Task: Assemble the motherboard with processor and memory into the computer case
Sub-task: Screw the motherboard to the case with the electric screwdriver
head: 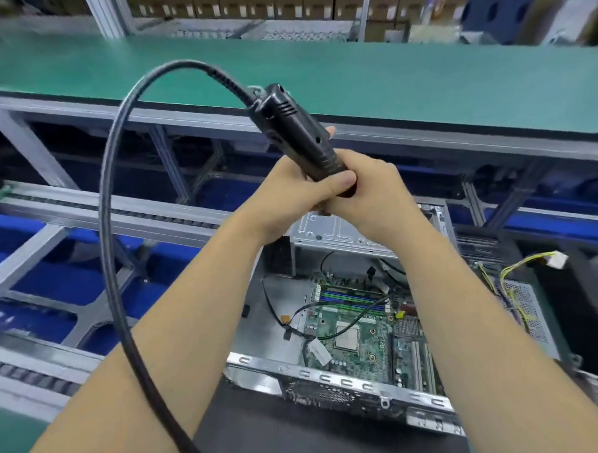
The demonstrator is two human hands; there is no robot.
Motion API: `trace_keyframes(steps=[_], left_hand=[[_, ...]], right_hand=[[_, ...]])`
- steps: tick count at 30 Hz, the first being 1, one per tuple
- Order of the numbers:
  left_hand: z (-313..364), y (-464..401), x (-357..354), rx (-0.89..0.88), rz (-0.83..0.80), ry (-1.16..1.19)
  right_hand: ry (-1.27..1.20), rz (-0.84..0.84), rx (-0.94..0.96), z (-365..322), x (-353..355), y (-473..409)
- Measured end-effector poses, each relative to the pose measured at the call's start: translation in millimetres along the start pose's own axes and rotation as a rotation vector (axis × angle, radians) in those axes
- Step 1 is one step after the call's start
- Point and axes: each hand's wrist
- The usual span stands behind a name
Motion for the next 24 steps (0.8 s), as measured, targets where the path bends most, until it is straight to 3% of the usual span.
trace_keyframes(steps=[4,6,8,10,12,15,17,19,21,24], left_hand=[[-2.4,-3.7,38.7,0.103,-0.187,-0.055],[-4.3,-3.3,66.0,0.158,0.015,-0.020],[-0.5,-1.6,96.1,0.240,0.364,0.259],[11.5,1.6,125.9,0.248,0.652,0.382],[32.8,1.0,141.2,0.155,0.826,0.256],[66.7,-1.5,116.9,-0.231,0.935,-0.138],[76.0,0.5,73.3,-0.505,0.877,-0.367],[65.9,0.7,26.3,-0.638,0.688,-0.455],[34.5,-3.8,-9.1,-0.555,0.499,-0.505],[-34.5,-12.4,-30.8,-0.182,0.385,-0.375]], right_hand=[[0.132,0.050,-0.058,3.7,7.9,5.8],[0.123,0.111,-0.146,10.5,8.2,9.8],[0.032,0.206,-0.240,18.5,5.6,14.3],[-0.067,0.280,-0.317,25.1,0.0,18.5],[-0.153,0.311,-0.376,28.8,-7.2,20.1],[-0.348,0.323,-0.464,33.9,-16.7,18.8],[-0.431,0.318,-0.509,36.3,-20.9,18.5],[-0.419,0.310,-0.526,39.2,-24.2,19.8],[-0.397,0.324,-0.515,40.8,-25.7,22.1],[-0.420,0.372,-0.496,43.2,-23.3,26.0]])
Point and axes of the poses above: each hand's wrist, its own y-axis away from the middle knuckle, its own x-axis out of the back of the hand, z = x × y, and after that the axes turned 6 degrees about x, right-handed
